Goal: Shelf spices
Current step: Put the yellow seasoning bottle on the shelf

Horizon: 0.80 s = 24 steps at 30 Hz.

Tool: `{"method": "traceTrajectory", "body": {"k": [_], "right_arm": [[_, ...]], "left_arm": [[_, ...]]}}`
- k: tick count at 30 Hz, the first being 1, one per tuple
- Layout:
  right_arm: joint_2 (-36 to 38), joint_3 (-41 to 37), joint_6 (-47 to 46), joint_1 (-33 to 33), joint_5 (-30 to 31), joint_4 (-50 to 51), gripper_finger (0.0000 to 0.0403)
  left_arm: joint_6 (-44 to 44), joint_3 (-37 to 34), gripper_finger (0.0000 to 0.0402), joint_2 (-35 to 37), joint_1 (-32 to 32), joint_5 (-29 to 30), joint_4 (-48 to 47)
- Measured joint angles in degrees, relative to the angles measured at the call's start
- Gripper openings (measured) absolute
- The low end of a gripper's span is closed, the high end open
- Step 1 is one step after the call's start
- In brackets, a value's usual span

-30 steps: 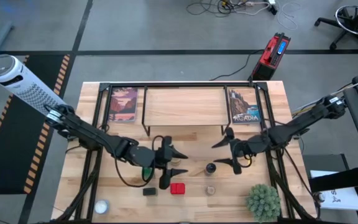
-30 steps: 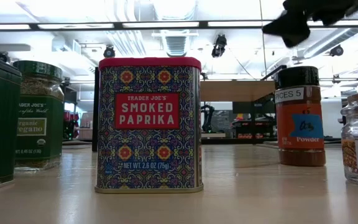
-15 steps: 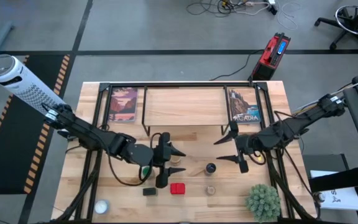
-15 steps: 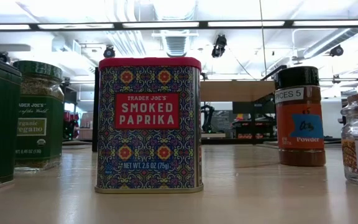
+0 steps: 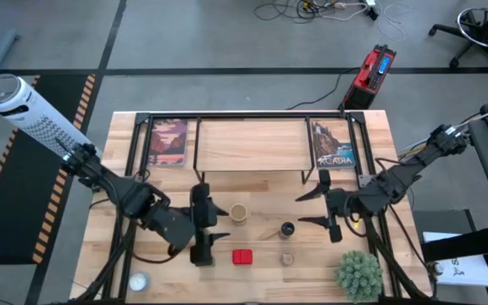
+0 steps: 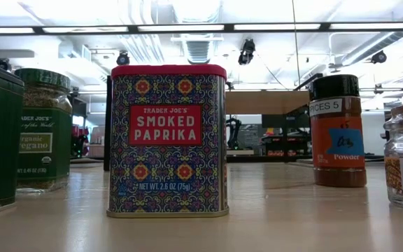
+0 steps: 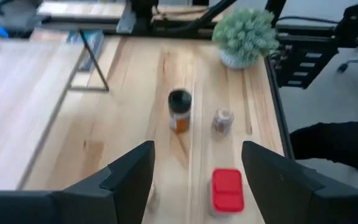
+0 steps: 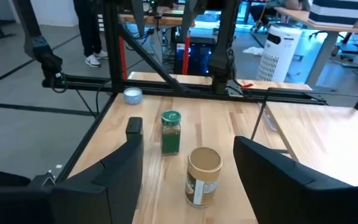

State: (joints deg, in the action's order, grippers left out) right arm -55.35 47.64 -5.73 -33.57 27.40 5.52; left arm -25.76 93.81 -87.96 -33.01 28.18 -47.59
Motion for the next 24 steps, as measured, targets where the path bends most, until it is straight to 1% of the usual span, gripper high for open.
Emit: {"method": "traceTrajectory", "body": {"k": [4,7,12,14,19,24], "right_arm": [[-0.8,0.0,-0.2,-1.4,2.6,-0.3,0.0222],[-2.1,0.0,-0.7,-1.8,2.9,-0.3,0.0223],[-7.4,2.5,-1.8,-1.8,3.0,0.6,0.0233],[-10.1,5.0,-1.7,-1.8,3.0,0.9,0.0237],[-16.9,13.0,-1.5,-1.7,4.1,7.3,0.0248],[-22.4,19.4,1.3,-1.9,4.2,10.3,0.0252]], "left_arm": [[-4.7,-1.4,0.0231,0.0,-1.6,1.5,-0.5],[-7.5,-3.0,0.0231,0.0,-1.9,2.6,-0.5],[-10.5,-5.6,0.0231,-0.8,-1.8,3.0,-0.4],[-11.6,-6.4,0.0231,-1.5,-1.8,3.0,-0.5],[-13.6,-6.9,0.0231,-3.9,-1.8,3.9,-0.9],[-13.1,-6.9,0.0231,-6.3,-1.4,4.3,-1.0]]}}
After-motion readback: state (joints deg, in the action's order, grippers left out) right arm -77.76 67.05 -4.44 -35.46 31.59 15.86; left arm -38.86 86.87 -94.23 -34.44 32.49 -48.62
